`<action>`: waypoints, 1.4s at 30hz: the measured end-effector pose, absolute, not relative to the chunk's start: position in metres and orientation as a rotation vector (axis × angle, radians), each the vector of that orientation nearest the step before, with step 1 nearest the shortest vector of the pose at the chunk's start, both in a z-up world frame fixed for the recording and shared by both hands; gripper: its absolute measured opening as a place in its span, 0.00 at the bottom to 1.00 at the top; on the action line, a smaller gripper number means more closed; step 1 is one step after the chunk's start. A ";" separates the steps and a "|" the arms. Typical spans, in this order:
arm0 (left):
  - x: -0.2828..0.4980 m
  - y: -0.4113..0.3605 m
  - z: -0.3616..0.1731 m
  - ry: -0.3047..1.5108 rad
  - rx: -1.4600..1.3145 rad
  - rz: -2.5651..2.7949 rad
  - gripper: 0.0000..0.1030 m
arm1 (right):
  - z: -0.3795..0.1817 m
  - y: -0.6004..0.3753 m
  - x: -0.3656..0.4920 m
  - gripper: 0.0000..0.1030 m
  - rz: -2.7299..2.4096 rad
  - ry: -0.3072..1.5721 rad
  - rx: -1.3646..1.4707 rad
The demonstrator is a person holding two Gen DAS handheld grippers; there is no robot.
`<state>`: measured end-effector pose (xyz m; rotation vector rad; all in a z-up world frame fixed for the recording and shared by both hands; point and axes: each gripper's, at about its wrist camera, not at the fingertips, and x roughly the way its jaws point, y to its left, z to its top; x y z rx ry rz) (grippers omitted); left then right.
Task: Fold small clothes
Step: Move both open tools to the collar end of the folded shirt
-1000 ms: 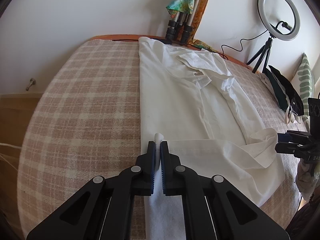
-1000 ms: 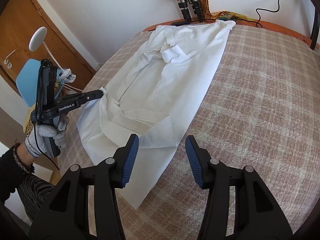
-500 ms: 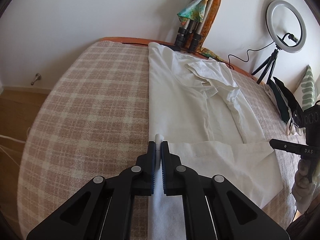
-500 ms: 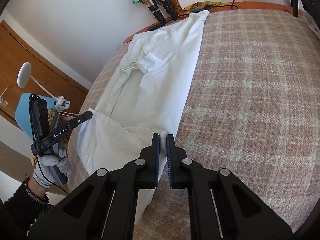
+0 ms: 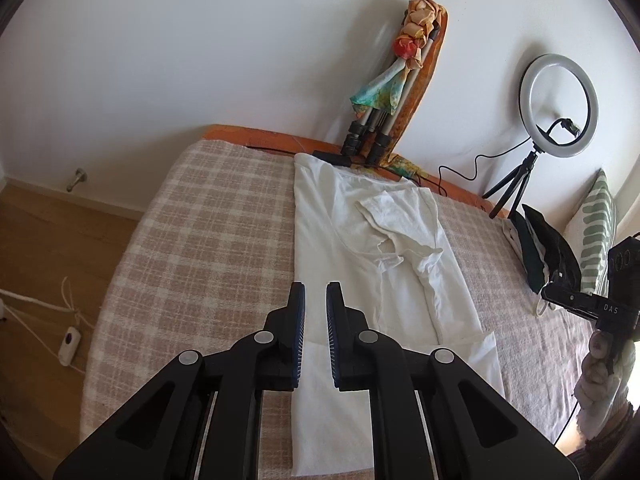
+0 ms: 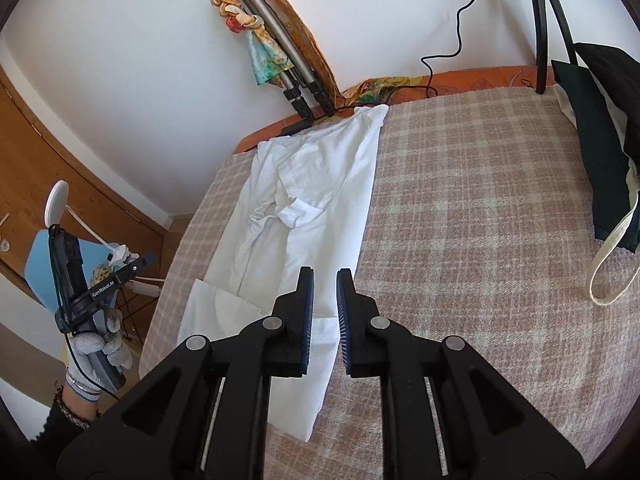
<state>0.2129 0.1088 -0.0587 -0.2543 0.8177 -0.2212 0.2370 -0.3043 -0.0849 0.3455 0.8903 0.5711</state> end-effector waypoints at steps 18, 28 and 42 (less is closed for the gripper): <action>0.267 0.078 0.042 0.750 -0.035 -0.314 0.48 | 0.028 -0.300 0.288 0.32 0.604 0.932 0.260; 0.357 0.078 -0.046 0.870 -0.118 -0.254 0.48 | -0.067 -0.259 0.399 0.32 0.546 0.945 0.172; 0.404 0.014 -0.131 0.935 -0.055 -0.404 0.47 | -0.171 -0.240 0.513 0.32 0.468 1.032 0.281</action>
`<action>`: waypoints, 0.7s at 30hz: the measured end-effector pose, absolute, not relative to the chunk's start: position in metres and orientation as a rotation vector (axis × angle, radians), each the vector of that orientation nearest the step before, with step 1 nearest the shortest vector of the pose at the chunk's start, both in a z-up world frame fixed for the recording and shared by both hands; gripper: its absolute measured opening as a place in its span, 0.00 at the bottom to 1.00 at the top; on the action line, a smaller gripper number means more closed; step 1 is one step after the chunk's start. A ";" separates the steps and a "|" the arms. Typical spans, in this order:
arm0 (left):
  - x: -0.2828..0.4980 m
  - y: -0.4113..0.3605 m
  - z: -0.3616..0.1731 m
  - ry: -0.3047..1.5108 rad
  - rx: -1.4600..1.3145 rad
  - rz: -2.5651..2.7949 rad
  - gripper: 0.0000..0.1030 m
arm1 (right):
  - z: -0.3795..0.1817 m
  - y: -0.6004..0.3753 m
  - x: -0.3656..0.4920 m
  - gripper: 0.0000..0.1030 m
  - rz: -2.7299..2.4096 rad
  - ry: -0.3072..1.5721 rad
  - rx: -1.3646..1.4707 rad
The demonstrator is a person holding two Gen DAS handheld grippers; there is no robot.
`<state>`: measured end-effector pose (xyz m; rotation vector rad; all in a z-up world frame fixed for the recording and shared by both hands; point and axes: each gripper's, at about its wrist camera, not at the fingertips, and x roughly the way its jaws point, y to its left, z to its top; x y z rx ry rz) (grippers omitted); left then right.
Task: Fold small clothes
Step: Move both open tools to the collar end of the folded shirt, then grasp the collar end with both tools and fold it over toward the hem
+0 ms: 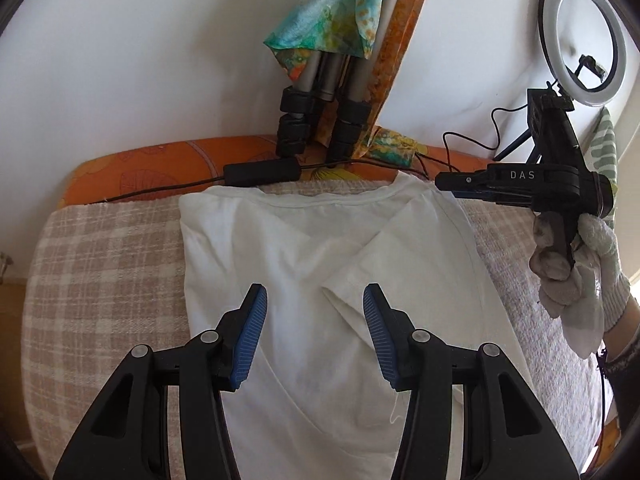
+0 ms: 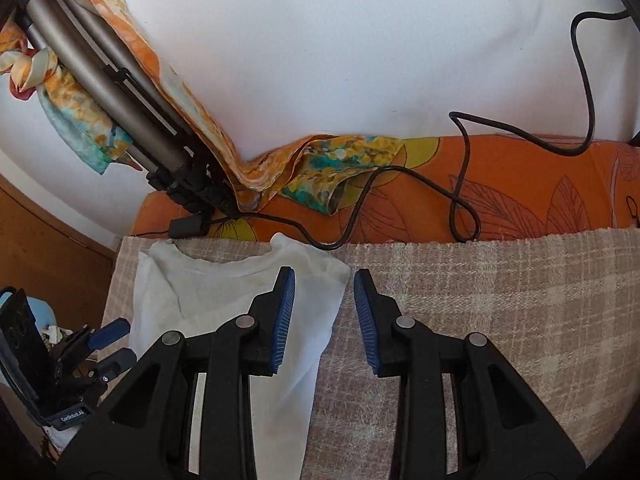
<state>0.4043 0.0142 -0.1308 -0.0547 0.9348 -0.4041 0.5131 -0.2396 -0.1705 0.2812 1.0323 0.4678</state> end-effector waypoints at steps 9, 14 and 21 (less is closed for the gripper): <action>0.407 0.040 -0.128 0.875 -0.049 -0.340 0.47 | -0.159 -0.224 0.523 0.05 0.419 0.938 0.126; 0.417 0.074 -0.127 0.858 -0.125 -0.270 0.47 | -0.163 -0.251 0.513 0.39 0.462 0.919 0.244; 0.445 0.084 -0.139 0.882 -0.206 -0.253 0.47 | -0.186 -0.256 0.495 0.41 0.540 0.973 0.260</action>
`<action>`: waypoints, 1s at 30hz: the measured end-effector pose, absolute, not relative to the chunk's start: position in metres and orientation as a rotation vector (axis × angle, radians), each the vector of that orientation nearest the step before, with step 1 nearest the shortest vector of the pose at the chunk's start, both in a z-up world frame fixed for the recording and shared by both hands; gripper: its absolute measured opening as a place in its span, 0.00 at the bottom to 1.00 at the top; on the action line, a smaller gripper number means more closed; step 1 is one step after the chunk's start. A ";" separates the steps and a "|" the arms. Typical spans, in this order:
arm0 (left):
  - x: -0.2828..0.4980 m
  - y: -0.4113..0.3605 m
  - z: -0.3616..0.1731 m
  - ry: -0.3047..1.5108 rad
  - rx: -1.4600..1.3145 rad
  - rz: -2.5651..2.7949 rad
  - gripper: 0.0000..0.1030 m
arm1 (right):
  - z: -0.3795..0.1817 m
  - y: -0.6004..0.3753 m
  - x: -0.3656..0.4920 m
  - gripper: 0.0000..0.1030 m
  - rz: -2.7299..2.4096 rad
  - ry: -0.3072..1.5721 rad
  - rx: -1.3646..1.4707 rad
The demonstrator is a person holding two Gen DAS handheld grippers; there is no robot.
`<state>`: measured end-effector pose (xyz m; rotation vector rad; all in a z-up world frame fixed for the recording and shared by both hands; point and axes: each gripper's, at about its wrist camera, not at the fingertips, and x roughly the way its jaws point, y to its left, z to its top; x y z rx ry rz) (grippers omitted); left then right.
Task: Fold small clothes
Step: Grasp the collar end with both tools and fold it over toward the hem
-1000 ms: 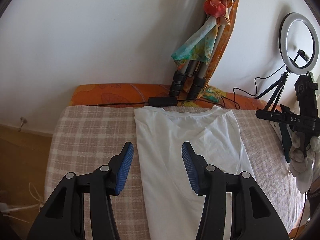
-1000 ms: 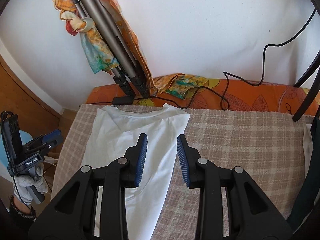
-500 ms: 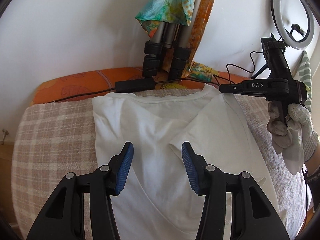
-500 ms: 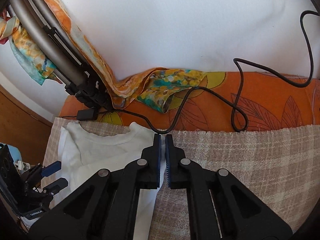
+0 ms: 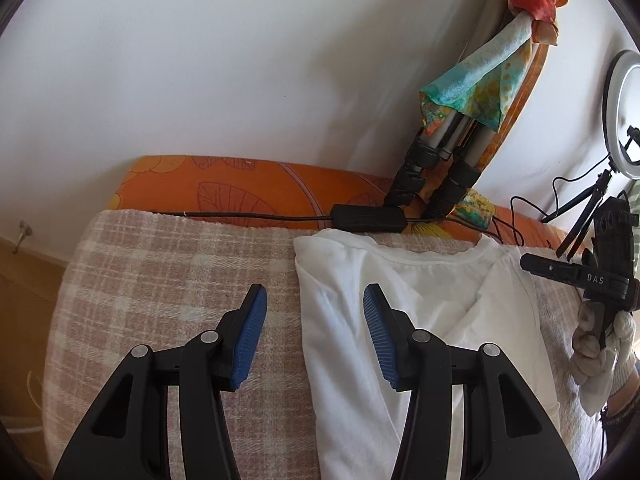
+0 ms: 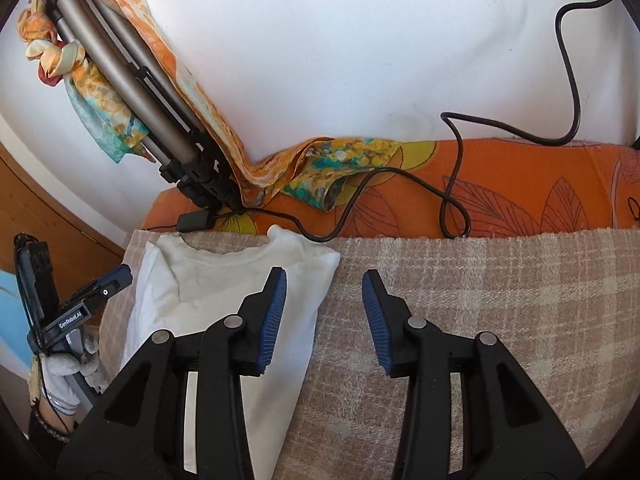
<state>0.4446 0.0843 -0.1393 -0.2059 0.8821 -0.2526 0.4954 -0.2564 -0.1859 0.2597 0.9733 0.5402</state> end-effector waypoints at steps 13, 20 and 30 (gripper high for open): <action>0.463 0.072 -0.149 0.885 -0.238 -0.306 0.05 | -0.184 -0.227 0.488 0.07 0.574 0.934 0.191; 0.431 0.083 -0.116 0.801 -0.275 -0.337 0.04 | -0.147 -0.231 0.462 0.06 0.612 0.853 0.229; 0.345 0.098 -0.051 0.693 -0.244 -0.344 0.04 | -0.076 -0.239 0.376 0.06 0.659 0.756 0.223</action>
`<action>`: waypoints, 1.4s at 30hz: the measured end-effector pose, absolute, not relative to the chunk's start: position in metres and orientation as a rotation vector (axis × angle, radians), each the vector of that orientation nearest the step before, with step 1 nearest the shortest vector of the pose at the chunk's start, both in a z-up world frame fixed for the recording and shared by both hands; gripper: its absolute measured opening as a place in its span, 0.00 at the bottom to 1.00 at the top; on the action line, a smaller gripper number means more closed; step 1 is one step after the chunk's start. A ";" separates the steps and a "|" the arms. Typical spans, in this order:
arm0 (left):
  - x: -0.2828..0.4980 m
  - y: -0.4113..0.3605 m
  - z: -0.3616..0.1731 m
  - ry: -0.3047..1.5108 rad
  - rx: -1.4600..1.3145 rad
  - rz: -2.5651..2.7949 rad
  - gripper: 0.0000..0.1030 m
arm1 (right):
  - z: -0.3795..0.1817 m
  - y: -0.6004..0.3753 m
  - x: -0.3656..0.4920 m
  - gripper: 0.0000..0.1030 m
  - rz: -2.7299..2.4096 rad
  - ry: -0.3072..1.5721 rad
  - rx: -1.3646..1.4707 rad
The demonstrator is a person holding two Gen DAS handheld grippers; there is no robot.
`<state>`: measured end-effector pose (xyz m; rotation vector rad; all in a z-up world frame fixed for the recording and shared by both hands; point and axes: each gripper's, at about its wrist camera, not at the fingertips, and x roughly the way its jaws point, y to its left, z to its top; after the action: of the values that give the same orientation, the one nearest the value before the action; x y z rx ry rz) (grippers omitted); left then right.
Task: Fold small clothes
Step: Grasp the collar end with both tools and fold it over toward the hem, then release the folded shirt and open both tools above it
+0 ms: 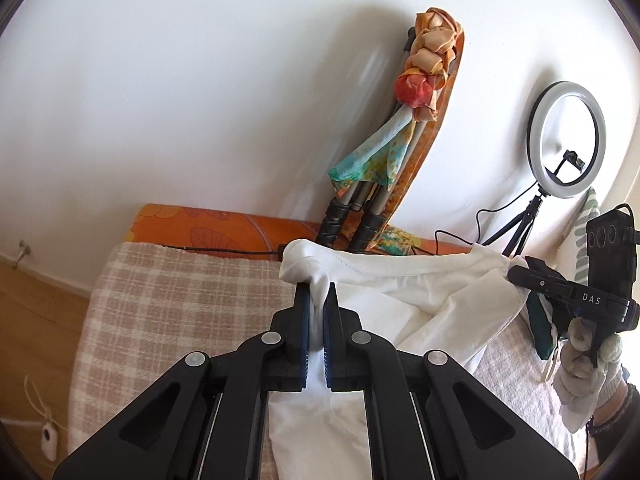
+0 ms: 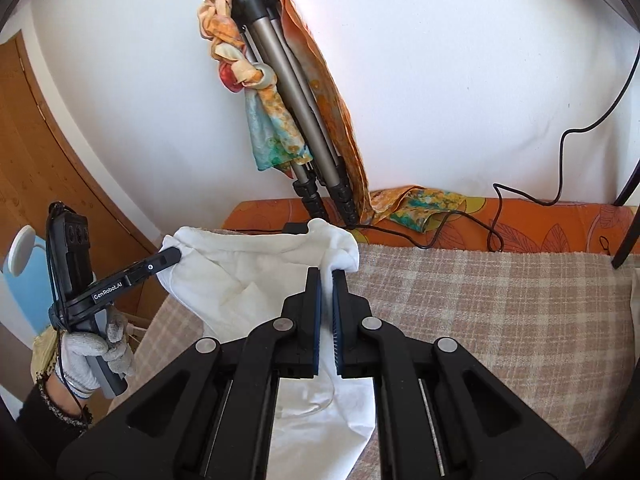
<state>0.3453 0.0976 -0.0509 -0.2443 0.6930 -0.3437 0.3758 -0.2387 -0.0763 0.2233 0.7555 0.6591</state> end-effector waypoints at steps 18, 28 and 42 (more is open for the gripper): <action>0.182 0.103 -0.089 0.748 -0.176 -0.360 0.05 | -0.101 -0.236 0.169 0.06 0.619 0.791 -0.014; 0.115 0.116 -0.108 0.817 -0.065 -0.381 0.06 | -0.113 -0.257 0.100 0.06 0.657 0.829 -0.075; 0.132 0.134 -0.149 1.012 -0.527 -0.295 0.27 | -0.163 -0.272 0.137 0.39 0.630 1.090 0.331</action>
<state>0.1317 0.1338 -0.1487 -0.5270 1.0123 -0.2954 0.1369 -0.2721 -0.1629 0.3307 1.0902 0.6297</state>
